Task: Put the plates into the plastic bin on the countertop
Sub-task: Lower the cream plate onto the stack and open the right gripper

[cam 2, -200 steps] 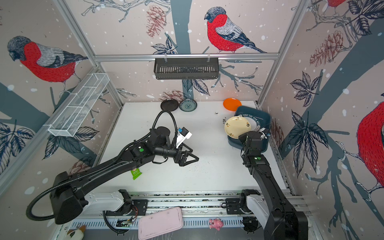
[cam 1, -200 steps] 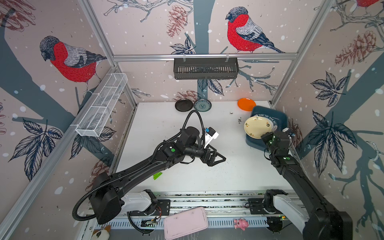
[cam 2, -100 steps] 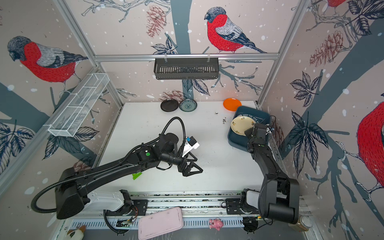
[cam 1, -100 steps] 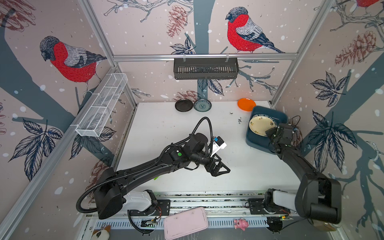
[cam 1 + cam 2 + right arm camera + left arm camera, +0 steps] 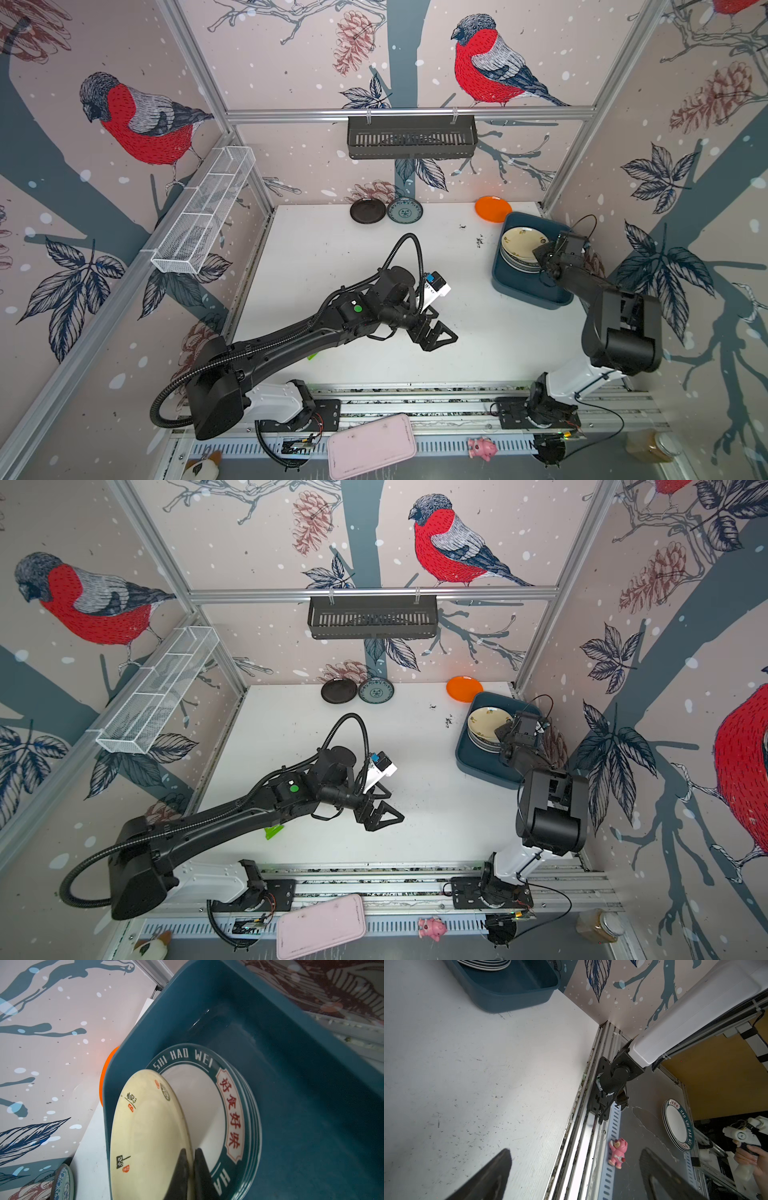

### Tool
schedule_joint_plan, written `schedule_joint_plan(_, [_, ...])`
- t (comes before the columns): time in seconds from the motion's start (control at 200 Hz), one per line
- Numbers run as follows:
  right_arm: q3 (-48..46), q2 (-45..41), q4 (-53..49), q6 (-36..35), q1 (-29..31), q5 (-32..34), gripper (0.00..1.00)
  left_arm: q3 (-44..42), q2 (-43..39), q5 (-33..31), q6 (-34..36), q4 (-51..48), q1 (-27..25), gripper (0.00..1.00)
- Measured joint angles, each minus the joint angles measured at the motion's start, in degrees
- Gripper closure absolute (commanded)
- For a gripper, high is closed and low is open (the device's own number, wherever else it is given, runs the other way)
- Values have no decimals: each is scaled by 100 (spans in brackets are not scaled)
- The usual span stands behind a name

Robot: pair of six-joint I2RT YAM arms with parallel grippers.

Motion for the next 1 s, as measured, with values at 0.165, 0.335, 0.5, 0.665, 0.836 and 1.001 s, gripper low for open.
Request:
schedule_joint_plan(0.165, [-4,59,57,90,-177,-111,99,0,0,-109,42,-13,0,4])
schedule_joint_plan(0.335, [208,334,46,76,-212,-197,99,0,0,-151,50,-31,0,4])
schedule_joint_plan(0.5, [398,553,-37,31,-214,-245,91,0,-33,-234,50,-20,0,4])
schedule_joint_plan(0.665, [481,610,-37,-66,-214,-269,77,0,-68,-256,50,-24,0,4])
schedule_joint_plan(0.836, [518,612,-131,-85,-210,-269,64,0,-153,-308,50,-7,0,4])
schedule_joint_plan(1.001, [588,581,-254,-133,-192,-267,39,0,-199,-577,48,-33,-2,4])
